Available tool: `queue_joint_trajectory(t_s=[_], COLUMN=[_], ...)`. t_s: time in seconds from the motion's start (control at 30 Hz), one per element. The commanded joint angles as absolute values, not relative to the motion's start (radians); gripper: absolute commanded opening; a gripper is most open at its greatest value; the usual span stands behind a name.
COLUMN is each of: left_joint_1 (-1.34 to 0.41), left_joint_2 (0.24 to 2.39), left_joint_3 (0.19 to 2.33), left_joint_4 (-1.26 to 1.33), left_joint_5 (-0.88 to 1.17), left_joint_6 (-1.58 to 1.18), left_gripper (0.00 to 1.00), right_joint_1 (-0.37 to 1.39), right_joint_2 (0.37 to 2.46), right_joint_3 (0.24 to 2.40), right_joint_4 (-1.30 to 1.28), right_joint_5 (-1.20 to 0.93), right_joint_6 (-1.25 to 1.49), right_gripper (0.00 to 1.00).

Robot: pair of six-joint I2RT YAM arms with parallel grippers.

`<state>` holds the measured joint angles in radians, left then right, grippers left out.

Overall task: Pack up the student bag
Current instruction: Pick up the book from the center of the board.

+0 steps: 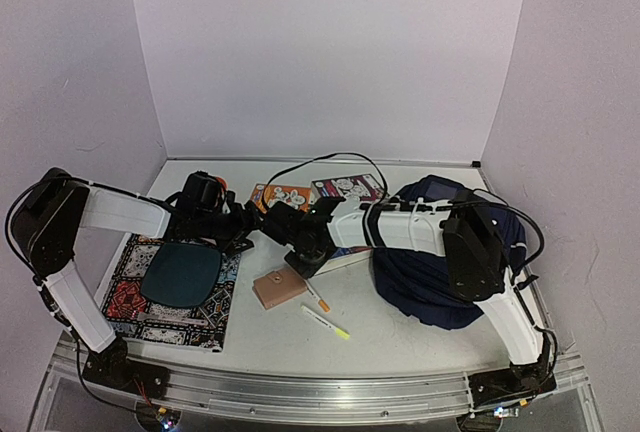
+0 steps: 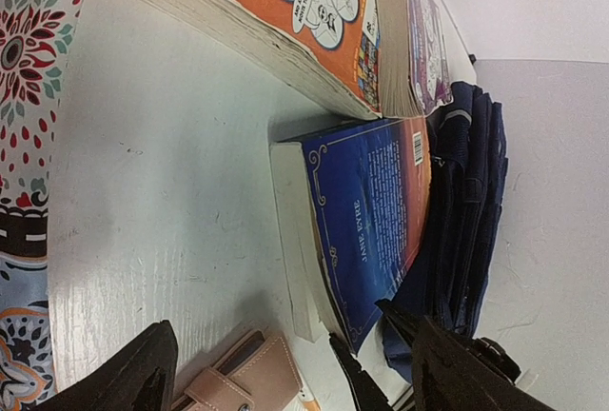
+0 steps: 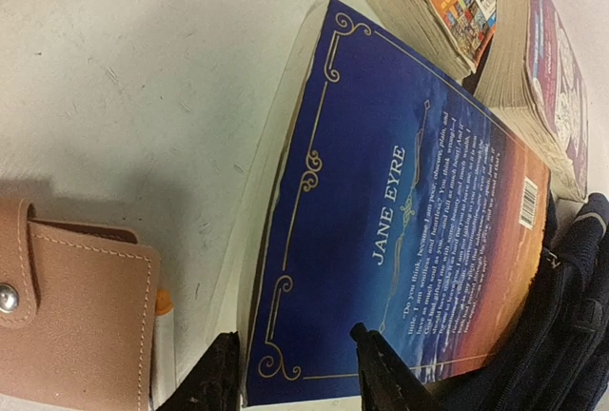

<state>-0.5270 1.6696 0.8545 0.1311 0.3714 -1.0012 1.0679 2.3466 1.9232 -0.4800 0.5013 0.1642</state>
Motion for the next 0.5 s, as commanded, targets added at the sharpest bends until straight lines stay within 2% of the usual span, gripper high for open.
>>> queue_joint_trajectory(t_s=[0.0, 0.27, 0.37, 0.47], left_joint_1=[-0.525, -0.525, -0.525, -0.525], left_joint_2=[1.637, 1.626, 1.623, 1.624], left_joint_3=[0.849, 0.844, 0.843, 0.845], left_joint_4=[0.145, 0.141, 0.142, 0.141], left_joint_5=[0.369, 0.367, 0.368, 0.37], left_joint_6=[-0.993, -0.994, -0.997, -1.002], left_gripper=[0.86, 0.86, 0.86, 0.86], right_joint_1=[1.059, 1.075, 1.076, 1.076], right_joint_2=[2.346, 2.392, 2.384, 2.359], right_joint_3=[1.924, 1.931, 1.934, 1.938], right_joint_4=[-0.598, -0.598, -0.598, -0.599], right_joint_5=[0.608, 0.614, 0.602, 0.594], right_joint_6=[0.134, 0.113, 0.112, 0.109], right_gripper=[0.44, 0.44, 0.32, 0.11])
